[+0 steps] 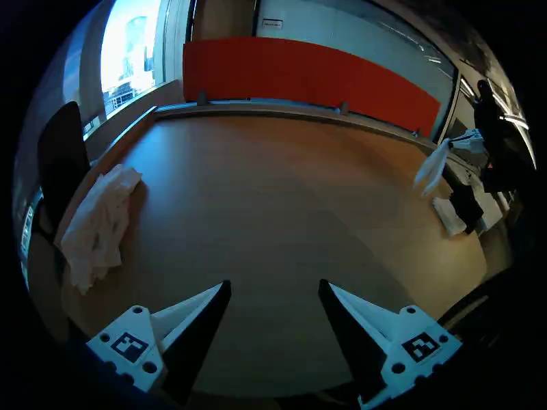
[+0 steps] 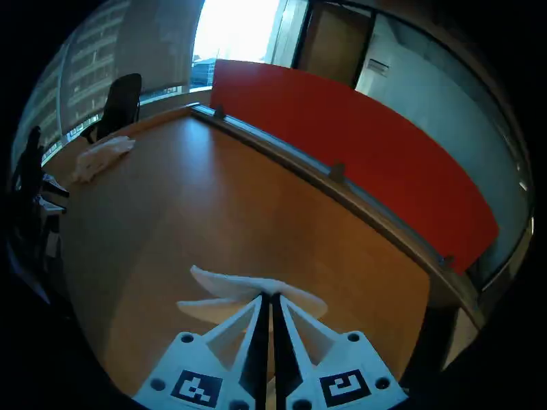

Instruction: Fold towel

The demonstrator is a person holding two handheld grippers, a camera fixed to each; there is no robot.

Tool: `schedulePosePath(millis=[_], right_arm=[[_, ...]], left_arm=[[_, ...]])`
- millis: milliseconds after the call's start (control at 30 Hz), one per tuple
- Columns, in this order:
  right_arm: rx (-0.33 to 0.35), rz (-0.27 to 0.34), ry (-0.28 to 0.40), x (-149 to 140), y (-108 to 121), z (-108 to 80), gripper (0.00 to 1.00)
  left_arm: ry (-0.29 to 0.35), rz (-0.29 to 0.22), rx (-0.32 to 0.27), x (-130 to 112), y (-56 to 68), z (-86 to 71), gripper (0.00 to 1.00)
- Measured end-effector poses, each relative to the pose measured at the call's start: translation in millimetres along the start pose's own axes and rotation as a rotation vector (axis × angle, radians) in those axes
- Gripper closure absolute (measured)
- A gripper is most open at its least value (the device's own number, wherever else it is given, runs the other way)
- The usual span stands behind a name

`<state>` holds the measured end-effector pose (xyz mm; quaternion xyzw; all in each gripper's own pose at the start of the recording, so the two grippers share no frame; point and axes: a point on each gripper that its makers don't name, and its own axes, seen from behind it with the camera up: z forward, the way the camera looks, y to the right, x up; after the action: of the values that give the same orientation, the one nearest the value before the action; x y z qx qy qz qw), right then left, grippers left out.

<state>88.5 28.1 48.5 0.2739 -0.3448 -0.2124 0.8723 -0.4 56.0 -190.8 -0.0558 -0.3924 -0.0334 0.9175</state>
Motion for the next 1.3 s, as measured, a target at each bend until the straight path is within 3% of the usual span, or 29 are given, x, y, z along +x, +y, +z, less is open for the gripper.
schedulePosePath(millis=[300,600,1000,1300], right_arm=[[-0.049,0.03,-0.047,-27.4,43.6,-4.1,0.97],[-0.079,0.053,-0.086,-51.3,73.3,-6.9,0.97],[-0.09,0.07,-0.124,-80.8,82.6,-23.4,0.97],[-0.11,0.114,-0.175,-126.3,84.3,-52.1,0.97]], left_arm=[[-0.011,0.013,0.007,0.6,4.9,2.3,0.05],[-0.02,0.024,0.01,3.2,11.4,5.4,0.05],[-0.023,0.036,-0.002,8.4,19.5,11.2,0.05],[-0.022,0.053,-0.018,13.0,24.8,14.2,0.05]])
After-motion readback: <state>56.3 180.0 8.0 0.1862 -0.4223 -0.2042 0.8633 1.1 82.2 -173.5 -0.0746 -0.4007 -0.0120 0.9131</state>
